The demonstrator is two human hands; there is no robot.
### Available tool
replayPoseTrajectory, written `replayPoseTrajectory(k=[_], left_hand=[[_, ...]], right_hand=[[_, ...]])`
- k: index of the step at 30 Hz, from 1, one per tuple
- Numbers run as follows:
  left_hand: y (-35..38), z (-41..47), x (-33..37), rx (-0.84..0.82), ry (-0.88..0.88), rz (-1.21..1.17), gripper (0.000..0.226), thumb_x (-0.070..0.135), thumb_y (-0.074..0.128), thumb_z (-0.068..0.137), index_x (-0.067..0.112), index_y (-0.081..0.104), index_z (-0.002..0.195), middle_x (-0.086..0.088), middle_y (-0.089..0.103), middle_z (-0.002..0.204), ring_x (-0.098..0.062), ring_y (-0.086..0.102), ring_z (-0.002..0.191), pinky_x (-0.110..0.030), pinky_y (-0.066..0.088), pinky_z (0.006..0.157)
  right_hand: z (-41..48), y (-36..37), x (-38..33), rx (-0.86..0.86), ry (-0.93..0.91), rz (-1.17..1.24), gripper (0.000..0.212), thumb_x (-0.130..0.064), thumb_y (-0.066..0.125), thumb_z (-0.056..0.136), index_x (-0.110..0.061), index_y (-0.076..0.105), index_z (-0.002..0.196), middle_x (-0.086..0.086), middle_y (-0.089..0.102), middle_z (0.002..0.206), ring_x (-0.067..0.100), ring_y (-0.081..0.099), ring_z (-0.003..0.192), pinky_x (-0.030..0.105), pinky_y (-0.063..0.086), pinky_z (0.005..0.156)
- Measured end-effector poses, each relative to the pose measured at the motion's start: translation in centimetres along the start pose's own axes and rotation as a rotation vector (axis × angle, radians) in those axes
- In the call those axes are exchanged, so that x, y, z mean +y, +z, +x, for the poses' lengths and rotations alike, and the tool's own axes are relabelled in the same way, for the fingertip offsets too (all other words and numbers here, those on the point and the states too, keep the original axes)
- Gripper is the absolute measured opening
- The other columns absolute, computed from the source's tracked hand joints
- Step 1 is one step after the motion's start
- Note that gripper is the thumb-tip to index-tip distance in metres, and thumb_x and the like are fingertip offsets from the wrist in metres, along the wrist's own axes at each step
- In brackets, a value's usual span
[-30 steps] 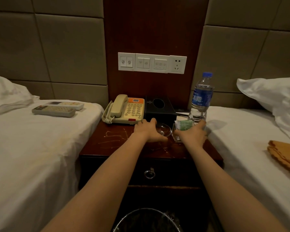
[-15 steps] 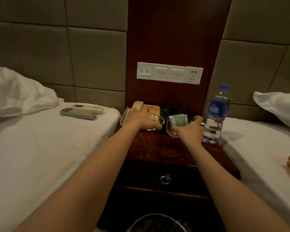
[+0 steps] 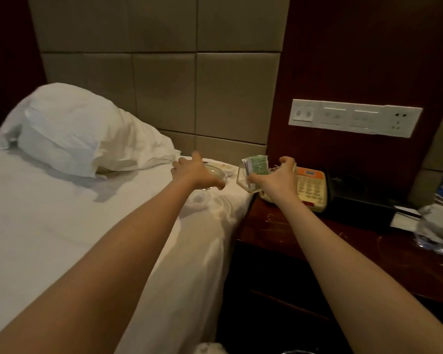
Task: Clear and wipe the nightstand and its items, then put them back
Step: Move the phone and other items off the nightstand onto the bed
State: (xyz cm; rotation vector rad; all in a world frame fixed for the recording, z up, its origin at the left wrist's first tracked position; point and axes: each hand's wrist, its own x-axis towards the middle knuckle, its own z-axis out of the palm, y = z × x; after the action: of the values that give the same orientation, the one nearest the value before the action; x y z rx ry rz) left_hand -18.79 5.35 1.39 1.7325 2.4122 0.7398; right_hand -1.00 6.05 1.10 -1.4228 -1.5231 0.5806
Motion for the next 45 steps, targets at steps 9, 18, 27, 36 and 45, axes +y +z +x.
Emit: replayPoseTrajectory(k=[9,18,27,36,45], left_hand=[[-0.1,4.2,-6.2,0.081,-0.155,-0.089,0.103,0.046,0.079,0.064,0.016,0.017,0.141,-0.023,0.033,0.141,-0.038,0.029,0.131,-0.042,0.031,0.105],[2.0,7.7,-7.3,0.073,-0.157,-0.152,0.107,0.043,0.08,0.063,0.016,0.013,0.142,-0.022,0.032,0.141,-0.038,0.028,0.132,-0.041,0.029,0.105],[2.3,9.1,-7.8,0.044,-0.117,-0.185,0.101,0.039,0.081,0.066,0.019,0.015,0.141,-0.023,0.034,0.138,-0.038,0.032,0.129,-0.042,0.031,0.104],[-0.1,8.7,-8.0,-0.193,-0.102,-0.088,0.112,0.032,0.083,0.065,0.02,0.006,0.145,-0.019,0.03,0.145,-0.037,0.033,0.132,-0.043,0.035,0.108],[-3.0,5.8,-3.7,-0.064,0.012,-0.061,0.083,0.008,0.062,0.079,0.018,0.014,0.145,-0.021,0.026,0.143,-0.037,0.025,0.133,-0.043,0.031,0.105]], right_hand=[[1.8,6.8,-2.0,-0.222,-0.096,0.078,0.093,-0.02,0.082,0.068,-0.013,0.024,0.141,0.01,0.049,0.133,0.024,0.047,0.122,0.022,0.033,0.085],[3.2,10.0,-1.1,-0.3,-0.157,0.096,0.091,-0.018,0.084,0.065,-0.017,0.027,0.136,-0.002,0.049,0.105,0.012,0.048,0.095,0.02,0.037,0.078],[3.5,11.5,-0.6,-0.331,-0.202,0.119,0.09,-0.02,0.085,0.063,-0.02,0.029,0.134,-0.003,0.048,0.107,0.013,0.049,0.098,0.022,0.039,0.083],[3.5,12.1,0.2,-0.34,-0.17,0.156,0.09,-0.018,0.081,0.07,-0.02,0.023,0.139,0.008,0.051,0.132,0.02,0.052,0.115,0.023,0.04,0.088],[3.3,8.2,-0.3,-0.3,-0.156,0.067,0.095,-0.02,0.08,0.072,-0.018,0.02,0.145,0.01,0.036,0.143,0.025,0.041,0.128,0.026,0.034,0.093]])
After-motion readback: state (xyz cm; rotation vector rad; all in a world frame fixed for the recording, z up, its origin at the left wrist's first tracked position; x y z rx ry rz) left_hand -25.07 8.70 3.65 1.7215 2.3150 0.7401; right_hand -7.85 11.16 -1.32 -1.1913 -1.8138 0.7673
